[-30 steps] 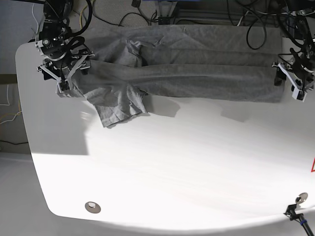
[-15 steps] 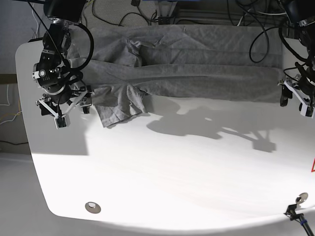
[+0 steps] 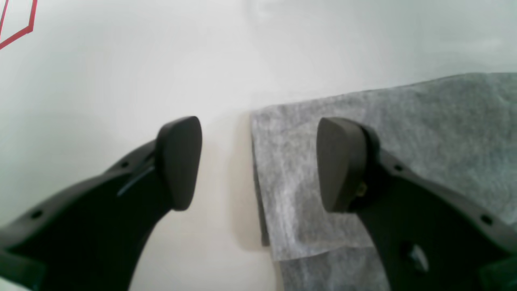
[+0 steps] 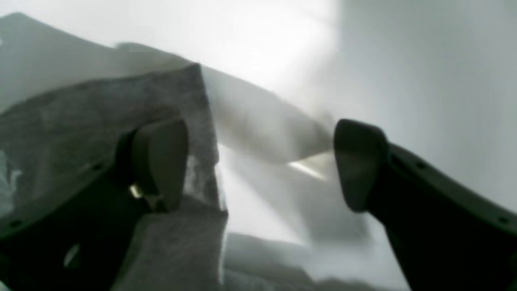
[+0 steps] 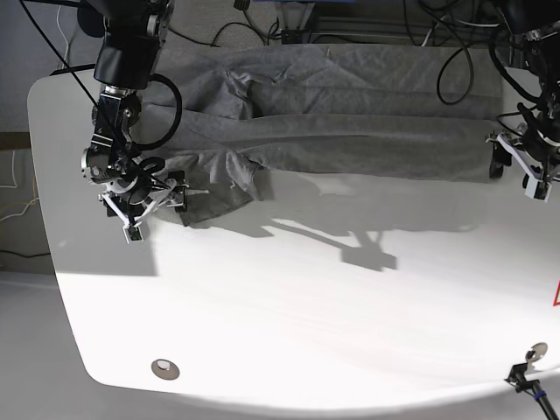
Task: Fold the T-shirt properly
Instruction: 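Lower the folded hem onto the shirt and open both grippers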
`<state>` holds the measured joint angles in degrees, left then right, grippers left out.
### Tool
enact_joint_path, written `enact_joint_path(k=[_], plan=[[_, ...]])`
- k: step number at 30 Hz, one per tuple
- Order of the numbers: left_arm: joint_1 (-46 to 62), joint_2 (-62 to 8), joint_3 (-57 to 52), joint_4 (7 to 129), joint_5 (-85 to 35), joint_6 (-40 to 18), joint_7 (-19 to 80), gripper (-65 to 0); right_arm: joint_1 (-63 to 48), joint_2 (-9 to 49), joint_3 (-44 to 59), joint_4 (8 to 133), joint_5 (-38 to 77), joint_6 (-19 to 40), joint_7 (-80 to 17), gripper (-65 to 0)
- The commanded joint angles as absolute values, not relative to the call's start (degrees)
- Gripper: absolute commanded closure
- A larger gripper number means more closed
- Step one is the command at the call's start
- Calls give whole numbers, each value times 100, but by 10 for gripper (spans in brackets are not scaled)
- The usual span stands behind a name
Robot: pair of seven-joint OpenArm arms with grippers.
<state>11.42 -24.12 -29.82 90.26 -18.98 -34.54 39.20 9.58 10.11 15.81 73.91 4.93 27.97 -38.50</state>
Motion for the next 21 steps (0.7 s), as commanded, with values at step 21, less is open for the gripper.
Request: enact_joint_path(k=[21], plan=[[1059, -2519, -2844, 8848, -1947, -3433, 3776, -422, 277, 585, 910, 7978, 620, 2818, -3864, -526]])
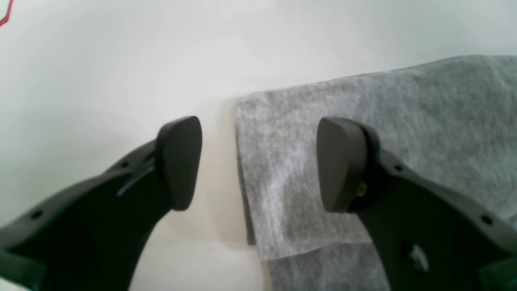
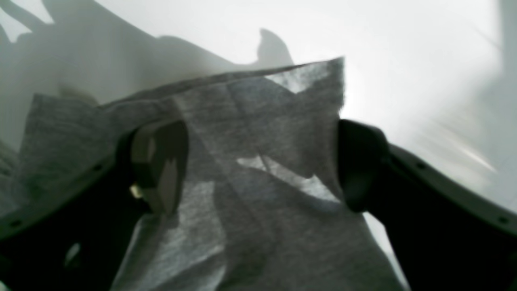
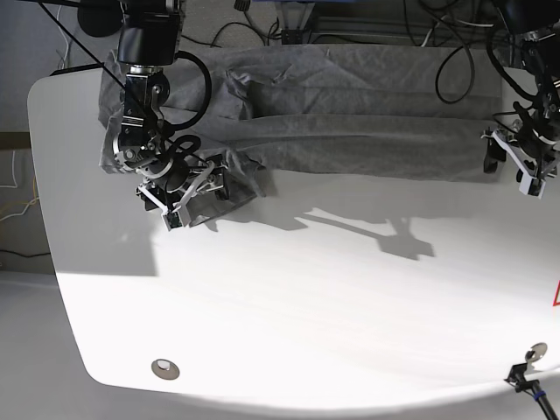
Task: Fold the T-shirt properly
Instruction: 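Lower the folded hem onto the shirt and open both grippers, then pinch the folded shirt's side edges with both grippers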
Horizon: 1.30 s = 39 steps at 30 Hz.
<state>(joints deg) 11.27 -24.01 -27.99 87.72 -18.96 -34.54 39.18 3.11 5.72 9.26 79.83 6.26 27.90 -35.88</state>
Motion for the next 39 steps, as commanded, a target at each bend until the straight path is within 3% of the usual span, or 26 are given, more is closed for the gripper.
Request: enact_joint_path(k=[1, 3, 7, 8, 14, 26, 29, 39], plan=[[1059, -2519, -2844, 8840, -1947, -3433, 3776, -422, 268, 585, 910, 7978, 620, 2818, -3864, -494], [1051, -2519, -2826, 8840, -1947, -3433, 3776, -422, 268, 585, 910, 7969, 620, 2818, -3864, -378], [1051, -2519, -2765, 8840, -1947, -3433, 3767, -422, 312, 585, 910, 7969, 620, 2818, -3864, -49], [1051, -2519, -2765, 8831, -1947, -3433, 3767, -422, 356, 585, 910, 7978, 620, 2818, -3864, 0], [1051, -2519, -2765, 8831, -1947, -3433, 3767, -422, 505, 514, 910, 8734, 629, 2941, -4347, 0], [1042, -2519, -2756, 8822, -1947, -3433, 3767, -422, -189, 119, 910, 11486, 778, 4000, -7248, 0], [1033, -2519, -2756, 8734, -1947, -3433, 3767, -422, -488, 198, 945, 11521, 1534, 4000, -7653, 0], [804, -2519, -2747, 8268, -1947, -3433, 3758, -422, -1270, 1270, 919, 11495, 4936, 4000, -8000, 0]])
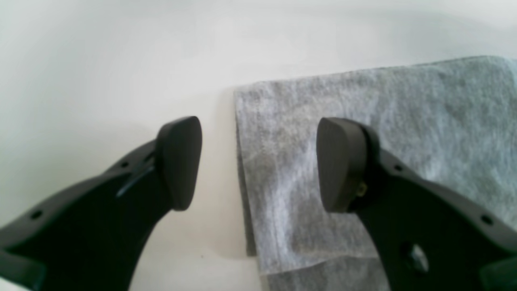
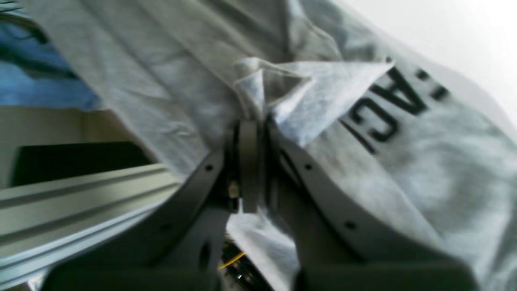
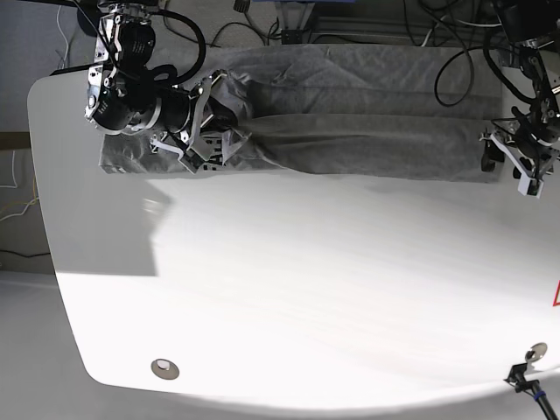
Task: Fold the T-shirt properly
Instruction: 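Pinch the folded shirt's side edges with both grippers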
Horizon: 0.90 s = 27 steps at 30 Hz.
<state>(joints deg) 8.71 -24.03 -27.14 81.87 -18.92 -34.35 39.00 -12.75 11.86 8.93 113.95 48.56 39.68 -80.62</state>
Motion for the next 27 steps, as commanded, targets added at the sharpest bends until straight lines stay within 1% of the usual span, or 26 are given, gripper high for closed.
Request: enact_joint_path(k=[1, 3, 8, 9, 11, 14, 16, 17, 18, 24, 26, 27], plan=[[804, -2519, -2703, 8268, -1947, -3433, 3758, -422, -1358, 1349, 910, 11495, 5121, 4000, -8000, 0], [804, -2519, -2580, 8268, -1947, -3433, 3758, -422, -1525, 1490, 840, 11495, 5367, 4000, -8000, 0], [769, -2519, -2571, 8268, -1947, -3433, 3758, -422, -1851, 2009, 136, 11486, 5763, 4000, -8000, 0], [734, -2519, -2571, 8268, -1947, -3433, 3758, -422, -1903, 2044, 57, 11486, 5789, 4000, -8000, -13], [725, -2519, -2571, 8268, -1947, -3433, 3758, -422, -1947, 2132, 4, 11477, 5789, 4000, -8000, -143], [725, -2519, -2563, 8268, -1947, -3433, 3758, -422, -1947, 2158, 13, 11336, 5771, 4000, -8000, -370], [725, -2519, -2563, 8268, -1947, -3433, 3758, -422, -1938, 2255, 22, 11327, 5771, 4000, -8000, -490], [725, -2519, -2563, 8268, -1947, -3433, 3758, -422, -1930, 2299, 22, 11327, 5789, 4000, -8000, -536], [725, -2519, -2563, 8268, -1947, -3433, 3758, -422, -1912, 2316, 57, 11327, 5789, 4000, -8000, -556], [787, -2519, -2563, 8303, -1947, -3433, 3785, -422, -1771, 2316, 848, 11327, 5745, 4000, -8000, -552], [1007, -2519, -2563, 8338, -1982, -3442, 3785, -422, -1736, 2290, 1007, 11327, 5745, 4000, -8000, -509], [1121, -2519, -2563, 8453, -1982, -3442, 3785, -422, -1736, 2281, 1103, 11327, 5745, 4000, -8000, -464]])
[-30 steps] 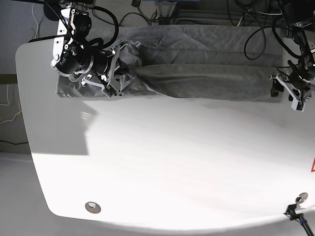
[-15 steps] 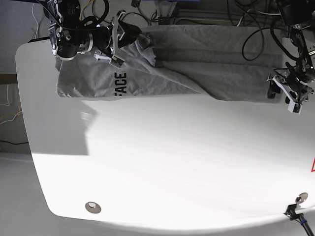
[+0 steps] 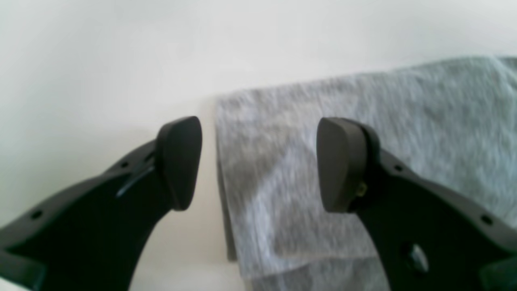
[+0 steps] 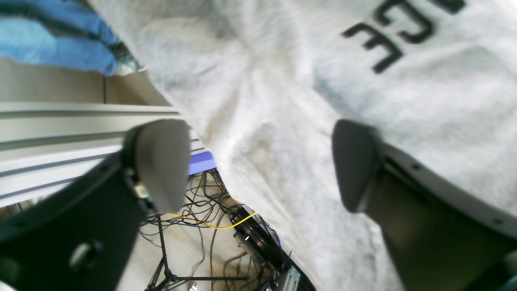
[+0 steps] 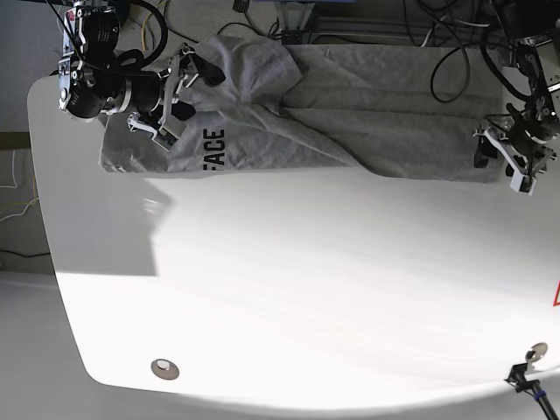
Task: Fold the T-shirt properly
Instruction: 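Pinch the folded shirt's side edges with both grippers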
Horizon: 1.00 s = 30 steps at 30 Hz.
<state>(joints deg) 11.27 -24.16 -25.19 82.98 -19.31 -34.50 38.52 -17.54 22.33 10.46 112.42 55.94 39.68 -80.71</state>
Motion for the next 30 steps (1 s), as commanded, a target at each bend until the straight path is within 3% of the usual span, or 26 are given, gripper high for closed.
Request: enact_joint_path(k=[1, 5, 7, 9, 10, 15, 25, 28, 30], plan=[[1235, -2519, -2563, 8567, -1982, -3442, 3785, -422, -1736, 2281, 1165, 11327, 5745, 4000, -7960, -414], [1675, -2334, -2563, 9165, -1982, -3486, 3793, -390, -1745, 2246, 1226, 11327, 5534, 4000, -7846, -137], [1947, -2299, -2563, 9473, -1965, -3662, 3793, -252, -1763, 2070, 1226, 11327, 5068, 4000, -7846, 0], [2053, -2114, -2563, 9640, -1956, -3705, 3793, -45, -1771, 1895, 1218, 11327, 4488, 4000, -7846, 0], [2070, -2044, -2563, 9701, -1947, -3732, 3793, 0, -1780, 1807, 1209, 11327, 4189, 4000, -7846, 0], [2281, -1921, -2466, 9754, -1947, -3749, 3793, 0, -1771, 1473, 1191, 11327, 3116, 4000, -7688, 0], [2273, -1912, -2422, 9745, -1956, -3749, 3793, 0, -1745, 1516, 1191, 11354, 3046, 4000, -7565, 0], [2264, -2070, -2422, 9745, -1956, -3749, 3793, 0, -1798, 1411, 1191, 11354, 3046, 4000, -7582, -127], [2246, -2070, -2431, 9745, -1956, -3749, 3793, 0, -1798, 1262, 1200, 11354, 3002, 4000, -7574, -166]])
